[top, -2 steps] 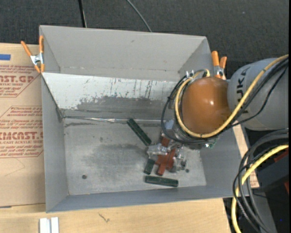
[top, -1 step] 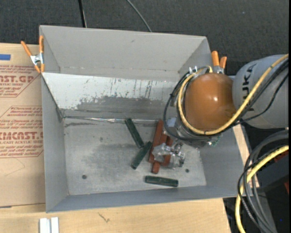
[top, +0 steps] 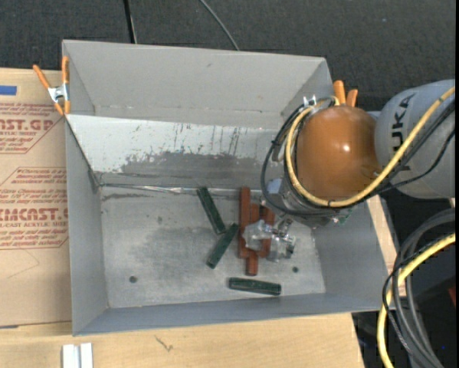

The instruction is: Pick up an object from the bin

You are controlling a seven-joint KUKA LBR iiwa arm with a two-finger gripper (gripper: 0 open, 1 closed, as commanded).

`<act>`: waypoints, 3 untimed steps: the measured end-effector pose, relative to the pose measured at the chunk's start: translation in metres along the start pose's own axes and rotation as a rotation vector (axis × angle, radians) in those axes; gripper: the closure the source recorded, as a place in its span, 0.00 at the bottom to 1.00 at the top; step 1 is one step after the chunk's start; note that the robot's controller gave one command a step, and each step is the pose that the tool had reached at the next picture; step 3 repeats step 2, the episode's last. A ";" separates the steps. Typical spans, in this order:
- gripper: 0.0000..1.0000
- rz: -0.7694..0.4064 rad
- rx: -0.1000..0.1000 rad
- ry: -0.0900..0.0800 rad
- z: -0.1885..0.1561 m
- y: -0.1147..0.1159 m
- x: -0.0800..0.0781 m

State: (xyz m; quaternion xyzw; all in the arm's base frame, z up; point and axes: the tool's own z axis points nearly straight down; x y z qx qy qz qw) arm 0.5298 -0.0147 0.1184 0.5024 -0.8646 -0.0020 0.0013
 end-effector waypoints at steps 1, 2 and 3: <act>1.00 0.000 0.005 -0.003 -0.017 0.000 -0.001; 1.00 0.000 0.008 -0.004 -0.026 -0.001 -0.001; 1.00 0.000 0.008 -0.004 -0.026 -0.001 -0.001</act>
Offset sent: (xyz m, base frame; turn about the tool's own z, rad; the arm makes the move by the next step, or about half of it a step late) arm 0.0000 0.0001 0.0337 0.0000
